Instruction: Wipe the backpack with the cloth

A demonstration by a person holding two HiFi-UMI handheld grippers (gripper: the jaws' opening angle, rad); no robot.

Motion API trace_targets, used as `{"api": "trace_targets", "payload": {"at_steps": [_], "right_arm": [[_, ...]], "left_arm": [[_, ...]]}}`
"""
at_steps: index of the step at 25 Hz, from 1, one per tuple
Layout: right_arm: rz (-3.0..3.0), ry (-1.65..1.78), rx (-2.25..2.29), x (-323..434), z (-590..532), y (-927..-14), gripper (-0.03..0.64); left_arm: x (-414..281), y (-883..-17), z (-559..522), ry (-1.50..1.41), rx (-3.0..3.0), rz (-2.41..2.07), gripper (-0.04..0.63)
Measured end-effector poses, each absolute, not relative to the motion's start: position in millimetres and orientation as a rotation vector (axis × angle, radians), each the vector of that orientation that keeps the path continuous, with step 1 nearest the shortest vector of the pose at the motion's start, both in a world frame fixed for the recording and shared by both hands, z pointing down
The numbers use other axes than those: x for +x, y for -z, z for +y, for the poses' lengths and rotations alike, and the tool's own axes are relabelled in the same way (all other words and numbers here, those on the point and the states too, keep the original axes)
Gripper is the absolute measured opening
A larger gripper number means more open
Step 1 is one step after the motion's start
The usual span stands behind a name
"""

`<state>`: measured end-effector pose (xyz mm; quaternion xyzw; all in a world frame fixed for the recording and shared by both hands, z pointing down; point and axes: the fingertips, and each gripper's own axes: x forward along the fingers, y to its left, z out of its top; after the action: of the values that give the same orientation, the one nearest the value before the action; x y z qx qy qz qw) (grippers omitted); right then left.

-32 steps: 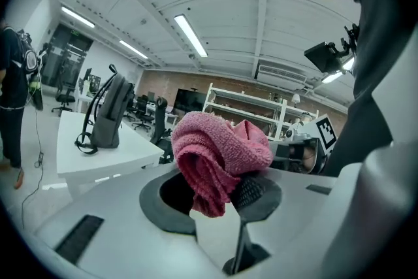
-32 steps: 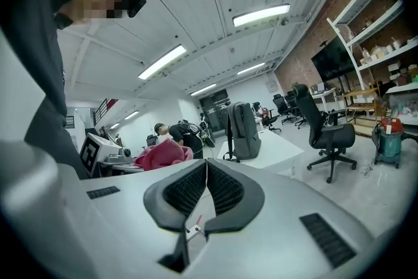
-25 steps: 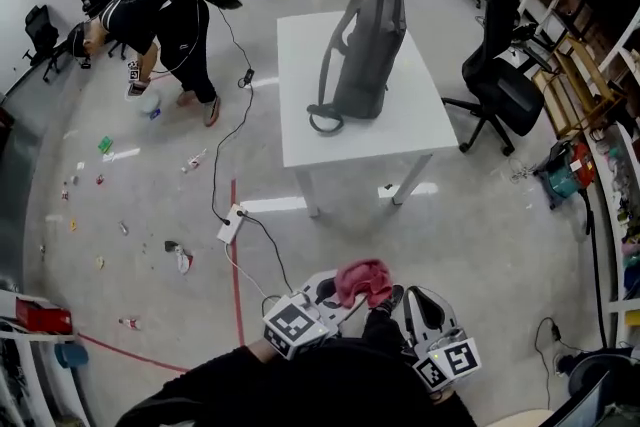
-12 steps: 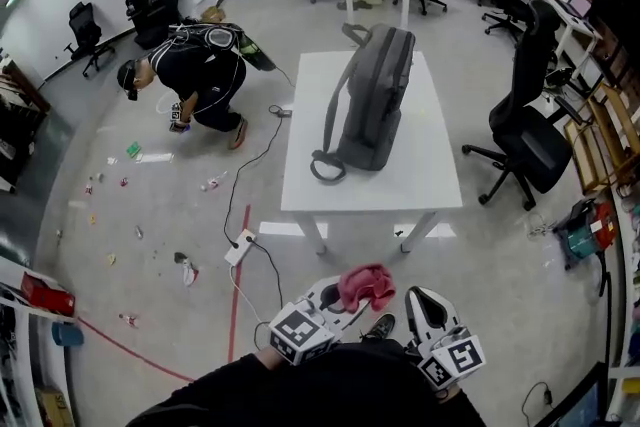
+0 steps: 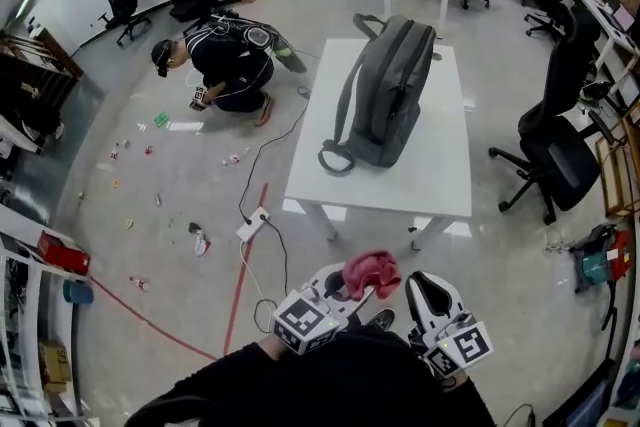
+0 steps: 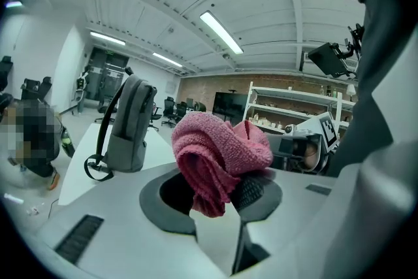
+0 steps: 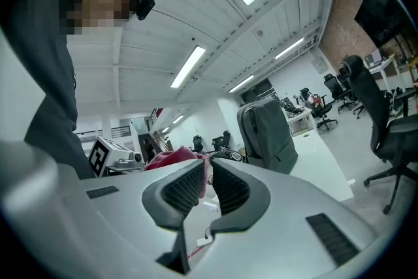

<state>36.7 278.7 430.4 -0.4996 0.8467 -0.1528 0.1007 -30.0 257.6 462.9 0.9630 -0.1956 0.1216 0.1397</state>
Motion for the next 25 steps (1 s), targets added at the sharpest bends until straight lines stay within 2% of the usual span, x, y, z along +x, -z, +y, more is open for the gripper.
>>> {"api": "trace_targets", "payload": {"at_steps": [3,4,12,18,25], "right_arm": [[2.505,0.471,-1.389,40.1,260.0,-420.6,0.129],[2.5,0.468,-1.371,42.1,252.4,-416.7,0.147],[2.515,0.522,-1.308,45.4,204.7,-413.4,0.213],[2.596,0.611,-1.316,41.0,130.2,-414.2,0.301],[2.717,0.684,-1.38,29.9,37.7,-426.4,0.305]], "left_arm": [[-22.3,-459.4,244.8,-0.365,2.814,-0.597,0.129],[-19.6,-458.6,237.8,-0.371,2.828,-0.612,0.129],[-0.3,-460.0,182.6,-0.397,2.909,-0.643,0.129],[30.0,-459.2,123.7,-0.524,3.139,-0.57,0.133],[47.6,-458.3,64.4,-0.604,3.268,-0.298,0.154]]}}
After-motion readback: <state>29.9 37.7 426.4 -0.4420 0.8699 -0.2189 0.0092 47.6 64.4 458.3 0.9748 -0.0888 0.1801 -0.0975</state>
